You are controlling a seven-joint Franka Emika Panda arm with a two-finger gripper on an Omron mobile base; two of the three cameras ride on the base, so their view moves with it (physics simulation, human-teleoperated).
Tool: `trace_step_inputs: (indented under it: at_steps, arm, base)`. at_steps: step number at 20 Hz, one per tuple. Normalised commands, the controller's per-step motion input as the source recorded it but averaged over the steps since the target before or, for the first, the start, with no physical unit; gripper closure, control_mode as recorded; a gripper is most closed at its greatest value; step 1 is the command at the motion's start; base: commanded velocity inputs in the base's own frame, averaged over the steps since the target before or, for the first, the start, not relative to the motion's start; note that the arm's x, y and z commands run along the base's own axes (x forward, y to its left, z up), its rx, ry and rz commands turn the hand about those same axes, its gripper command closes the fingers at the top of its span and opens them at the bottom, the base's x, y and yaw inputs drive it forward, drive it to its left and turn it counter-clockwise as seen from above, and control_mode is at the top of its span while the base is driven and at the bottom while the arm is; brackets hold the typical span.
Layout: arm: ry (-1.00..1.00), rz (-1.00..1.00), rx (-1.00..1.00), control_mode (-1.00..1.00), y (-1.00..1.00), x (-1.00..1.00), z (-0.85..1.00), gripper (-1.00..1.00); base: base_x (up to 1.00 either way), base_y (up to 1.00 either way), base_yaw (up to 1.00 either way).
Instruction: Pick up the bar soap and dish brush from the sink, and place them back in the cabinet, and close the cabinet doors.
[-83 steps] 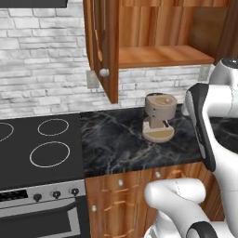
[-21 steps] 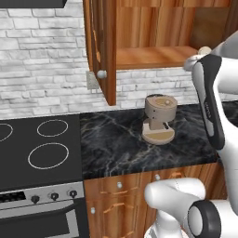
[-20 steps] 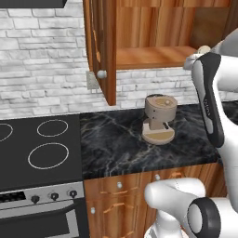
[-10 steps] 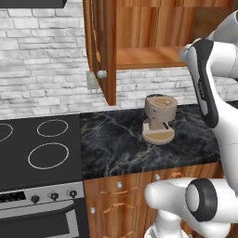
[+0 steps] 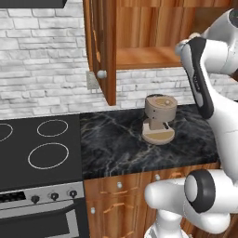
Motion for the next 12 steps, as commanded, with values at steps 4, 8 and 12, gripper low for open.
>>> trace_step_inputs:
  at_steps: [4, 8, 12]
  arm:
    - [-0.20, 0.00, 0.00, -1.00, 0.00, 0.35, 0.00, 1.00]
    - [-0.15, 0.00, 0.00, -1.00, 0.00, 0.35, 0.00, 1.00]
    - [-0.02, 0.00, 0.00, -1.00, 0.00, 0.45, 0.00, 1.00]
  base:
    - [0.00, 0.00, 0.00]
    - [0.00, 0.00, 0.00]
    - [0.00, 0.00, 0.00]
